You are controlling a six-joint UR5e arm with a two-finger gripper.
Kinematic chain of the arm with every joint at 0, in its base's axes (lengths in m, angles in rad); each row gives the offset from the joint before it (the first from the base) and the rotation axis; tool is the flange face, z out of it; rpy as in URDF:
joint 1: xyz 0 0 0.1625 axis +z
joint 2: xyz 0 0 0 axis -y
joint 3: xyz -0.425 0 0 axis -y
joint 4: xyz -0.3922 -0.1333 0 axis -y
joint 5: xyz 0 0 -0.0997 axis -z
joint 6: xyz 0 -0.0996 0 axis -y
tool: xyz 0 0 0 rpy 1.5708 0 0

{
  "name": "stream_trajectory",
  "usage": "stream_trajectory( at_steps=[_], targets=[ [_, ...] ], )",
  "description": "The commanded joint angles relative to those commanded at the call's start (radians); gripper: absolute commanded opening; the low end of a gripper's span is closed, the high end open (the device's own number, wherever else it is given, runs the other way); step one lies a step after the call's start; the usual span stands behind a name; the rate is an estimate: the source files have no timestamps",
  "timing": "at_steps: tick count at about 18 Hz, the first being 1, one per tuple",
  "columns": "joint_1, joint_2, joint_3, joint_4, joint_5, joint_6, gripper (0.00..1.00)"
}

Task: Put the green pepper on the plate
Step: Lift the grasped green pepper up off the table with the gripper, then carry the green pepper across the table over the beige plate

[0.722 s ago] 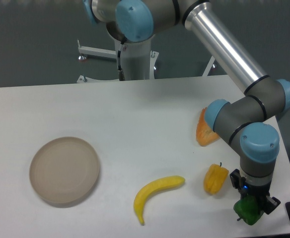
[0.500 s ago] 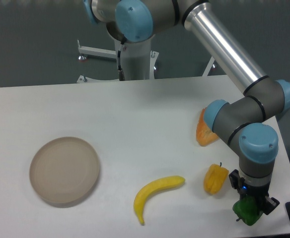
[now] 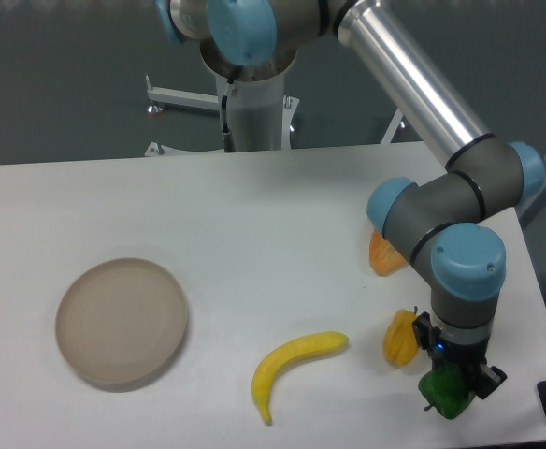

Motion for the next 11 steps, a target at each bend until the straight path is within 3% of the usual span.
stream_trajectory(
  at_steps=[4,8,11],
  targets=[
    [-0.009,0.057,-0.024,-0.081,-0.081,-0.077,0.26],
    [-0.046,0.158,-0.17,-0.089,-0.11,-0.195,0.26],
    [-0.083,0.204,-0.227,-0.088,-0.181,-0.322,0.25]
  ],
)
